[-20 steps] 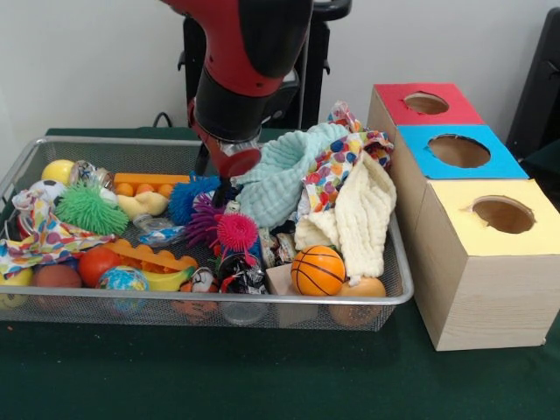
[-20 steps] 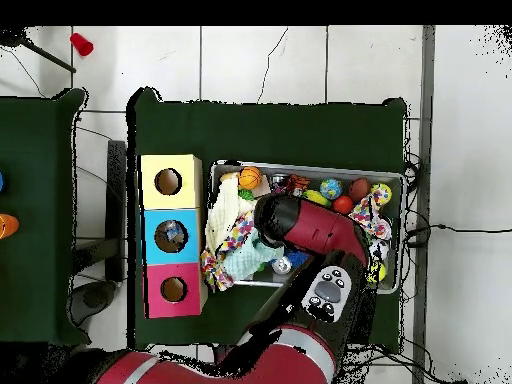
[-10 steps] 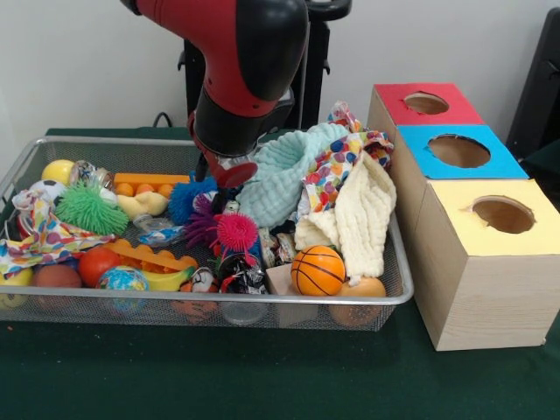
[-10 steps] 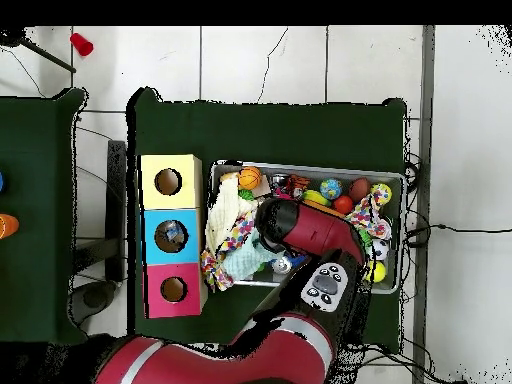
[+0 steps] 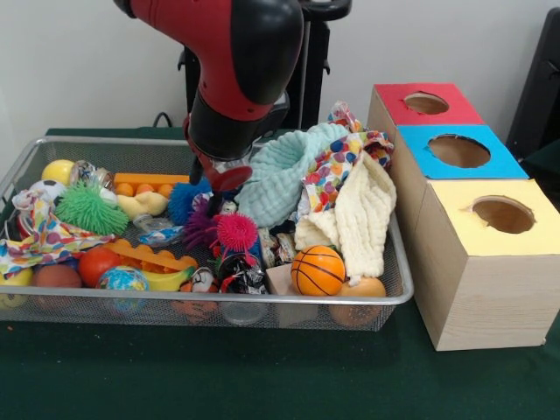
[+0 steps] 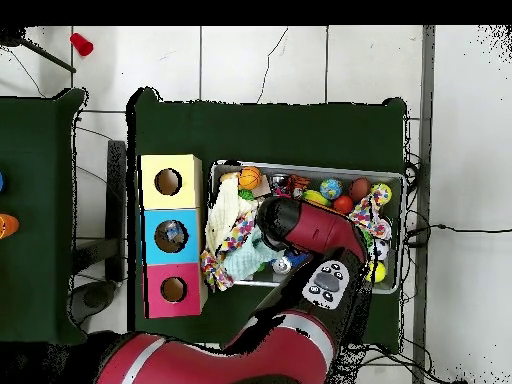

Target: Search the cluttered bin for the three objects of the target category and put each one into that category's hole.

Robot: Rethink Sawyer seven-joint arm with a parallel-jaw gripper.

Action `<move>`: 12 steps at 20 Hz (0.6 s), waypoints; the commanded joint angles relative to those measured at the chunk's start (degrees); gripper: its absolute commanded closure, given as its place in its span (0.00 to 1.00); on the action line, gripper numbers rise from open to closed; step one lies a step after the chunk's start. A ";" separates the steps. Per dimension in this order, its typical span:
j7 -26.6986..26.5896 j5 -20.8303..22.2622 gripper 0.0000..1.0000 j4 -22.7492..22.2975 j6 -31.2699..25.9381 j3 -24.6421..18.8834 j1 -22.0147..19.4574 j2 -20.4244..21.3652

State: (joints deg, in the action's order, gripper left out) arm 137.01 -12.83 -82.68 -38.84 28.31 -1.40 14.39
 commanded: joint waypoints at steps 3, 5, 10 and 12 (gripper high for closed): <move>8.79 -1.63 0.00 6.03 -9.01 -1.11 -2.98 0.49; 8.35 -1.76 0.00 6.11 -8.78 -1.41 -3.45 1.16; 8.70 -2.13 0.00 7.32 -7.43 -2.13 -4.35 0.46; 8.92 -2.40 0.00 7.47 -5.28 -3.10 -5.02 -0.75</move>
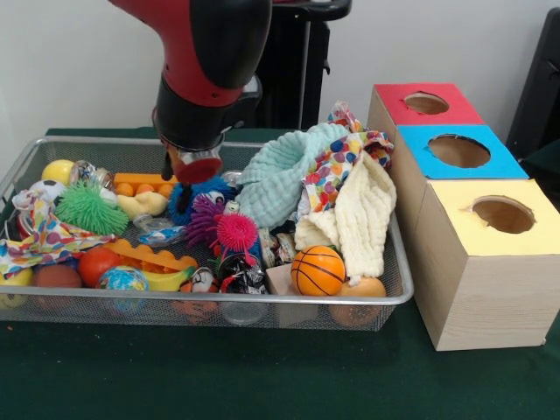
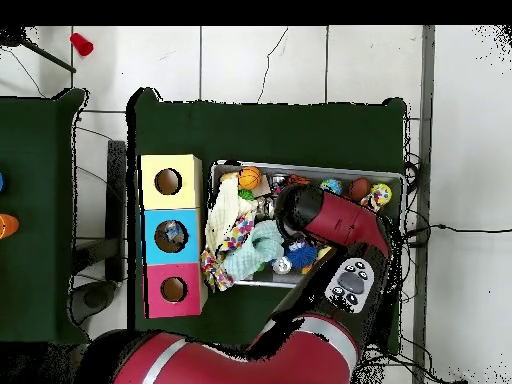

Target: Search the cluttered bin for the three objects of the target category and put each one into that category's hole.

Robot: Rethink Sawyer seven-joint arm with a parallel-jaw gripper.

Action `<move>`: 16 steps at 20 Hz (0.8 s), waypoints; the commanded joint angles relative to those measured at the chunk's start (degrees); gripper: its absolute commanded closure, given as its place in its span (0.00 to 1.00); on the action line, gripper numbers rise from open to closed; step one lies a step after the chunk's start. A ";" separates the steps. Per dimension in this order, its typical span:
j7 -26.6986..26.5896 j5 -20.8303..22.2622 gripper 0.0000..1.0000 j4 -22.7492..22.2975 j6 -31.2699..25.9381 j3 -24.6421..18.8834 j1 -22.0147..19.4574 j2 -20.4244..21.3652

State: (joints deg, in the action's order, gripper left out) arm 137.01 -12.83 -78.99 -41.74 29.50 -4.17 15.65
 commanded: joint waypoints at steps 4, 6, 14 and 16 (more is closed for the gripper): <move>10.51 -2.79 0.00 3.10 5.90 -5.75 -2.37 -4.74; 11.12 -2.88 0.00 2.69 7.66 -5.77 -1.95 -4.89; 11.78 -4.79 0.00 2.48 7.23 -6.43 -1.51 -4.67; 11.93 -5.34 0.00 2.17 7.71 -6.74 -0.92 -4.61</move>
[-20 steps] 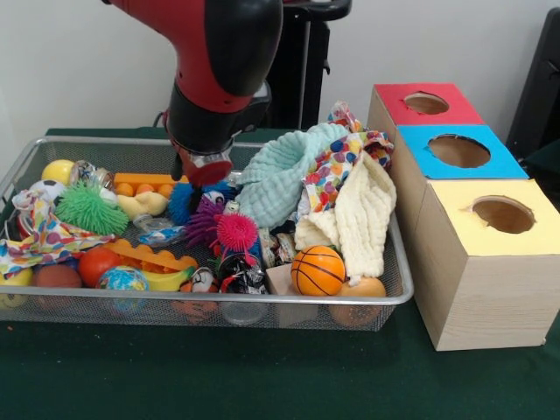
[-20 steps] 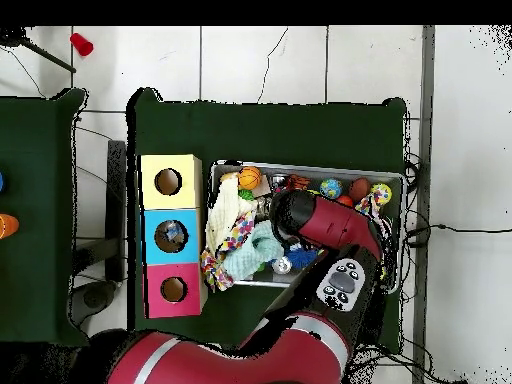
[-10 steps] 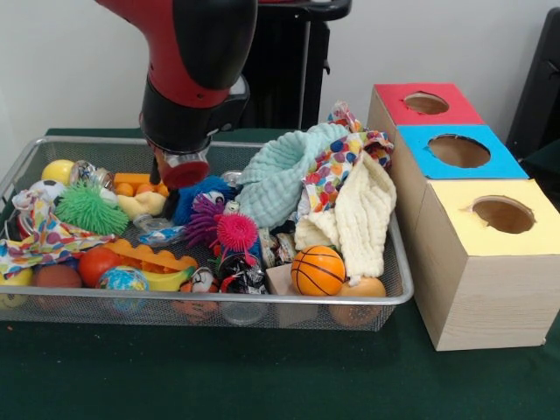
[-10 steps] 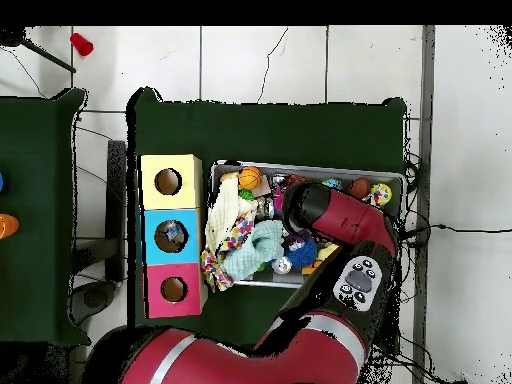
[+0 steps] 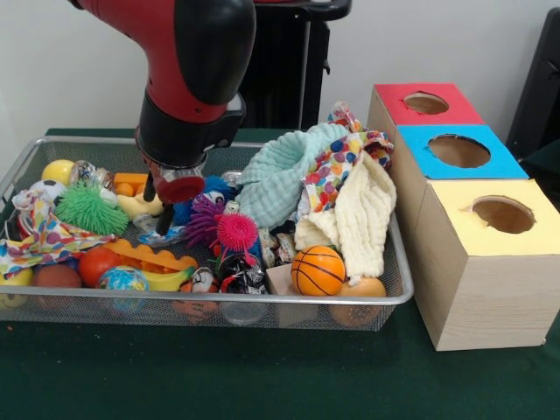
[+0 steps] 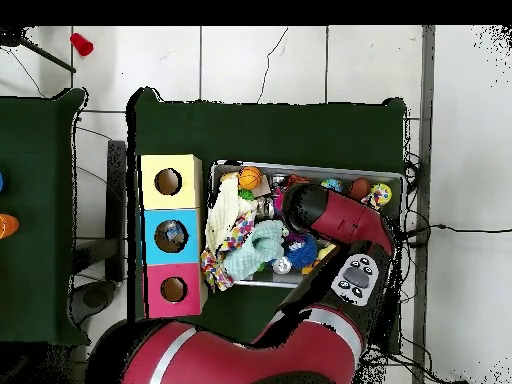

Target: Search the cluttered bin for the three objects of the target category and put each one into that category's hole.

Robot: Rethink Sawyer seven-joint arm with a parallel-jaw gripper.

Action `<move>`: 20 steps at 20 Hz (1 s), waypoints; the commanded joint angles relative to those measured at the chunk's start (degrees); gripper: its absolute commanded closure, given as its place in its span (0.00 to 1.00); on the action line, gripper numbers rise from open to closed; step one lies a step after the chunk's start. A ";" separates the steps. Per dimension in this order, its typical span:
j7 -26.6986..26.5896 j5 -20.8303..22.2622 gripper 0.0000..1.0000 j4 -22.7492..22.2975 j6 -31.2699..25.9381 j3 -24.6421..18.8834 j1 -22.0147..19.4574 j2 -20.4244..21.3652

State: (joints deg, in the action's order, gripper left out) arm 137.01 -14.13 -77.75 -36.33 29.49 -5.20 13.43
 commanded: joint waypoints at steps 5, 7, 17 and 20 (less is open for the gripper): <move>10.74 -5.08 0.00 0.05 3.25 -7.59 -0.35 -1.75; 10.41 -5.37 0.00 0.01 3.08 -7.88 -0.47 -1.54; 9.28 -7.03 0.00 -0.95 9.73 -10.67 -1.88 -2.53; 9.54 -7.32 0.00 -0.97 11.33 -11.11 -1.97 -3.51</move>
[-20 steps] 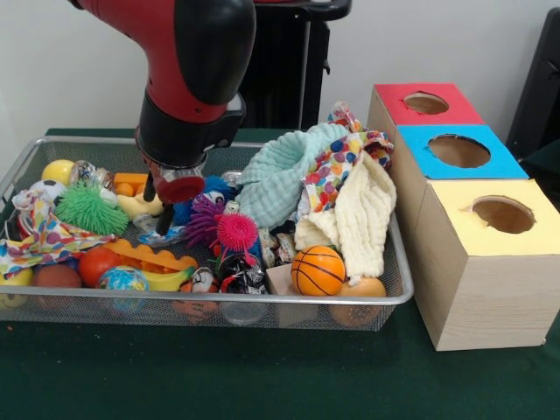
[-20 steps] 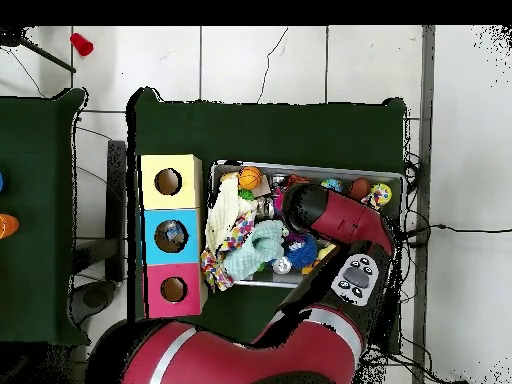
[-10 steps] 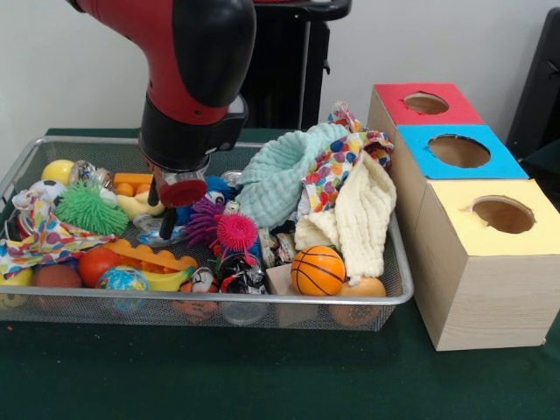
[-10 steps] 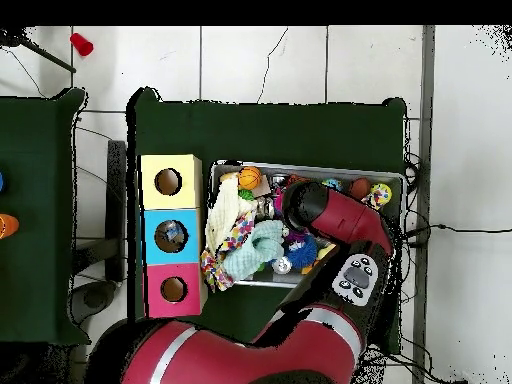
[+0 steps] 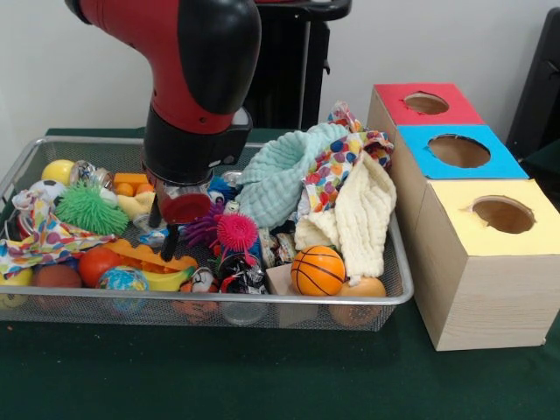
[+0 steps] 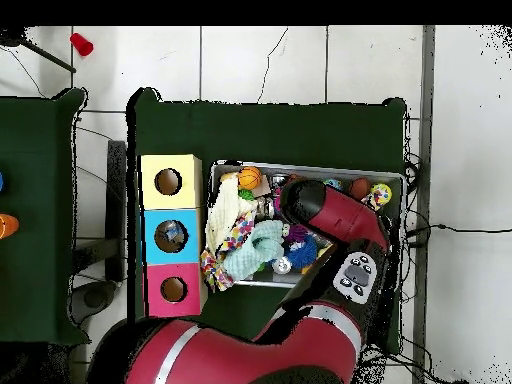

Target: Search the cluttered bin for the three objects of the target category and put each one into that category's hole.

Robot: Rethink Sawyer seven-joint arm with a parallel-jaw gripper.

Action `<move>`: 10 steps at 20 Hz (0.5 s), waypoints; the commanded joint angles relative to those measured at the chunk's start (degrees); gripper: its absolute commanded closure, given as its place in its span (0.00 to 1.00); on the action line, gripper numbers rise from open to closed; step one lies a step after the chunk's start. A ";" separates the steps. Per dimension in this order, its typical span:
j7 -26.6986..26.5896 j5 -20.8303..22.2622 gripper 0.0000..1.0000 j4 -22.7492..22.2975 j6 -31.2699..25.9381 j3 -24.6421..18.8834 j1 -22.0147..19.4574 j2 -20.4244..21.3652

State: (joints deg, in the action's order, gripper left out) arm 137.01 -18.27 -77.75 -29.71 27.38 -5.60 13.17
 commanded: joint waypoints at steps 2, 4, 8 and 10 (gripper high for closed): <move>9.57 -3.36 0.00 -1.14 5.88 -9.36 -1.77 -3.92; 9.89 -3.49 0.00 -1.52 5.61 -8.91 -1.40 -4.36; 9.99 -3.46 0.00 -1.17 1.39 -7.14 -0.40 -5.59; 9.41 -3.34 0.00 -1.08 0.27 -7.37 -0.41 -5.96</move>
State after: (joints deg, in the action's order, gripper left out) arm 137.01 -19.44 -77.74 -26.00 26.75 -5.79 10.92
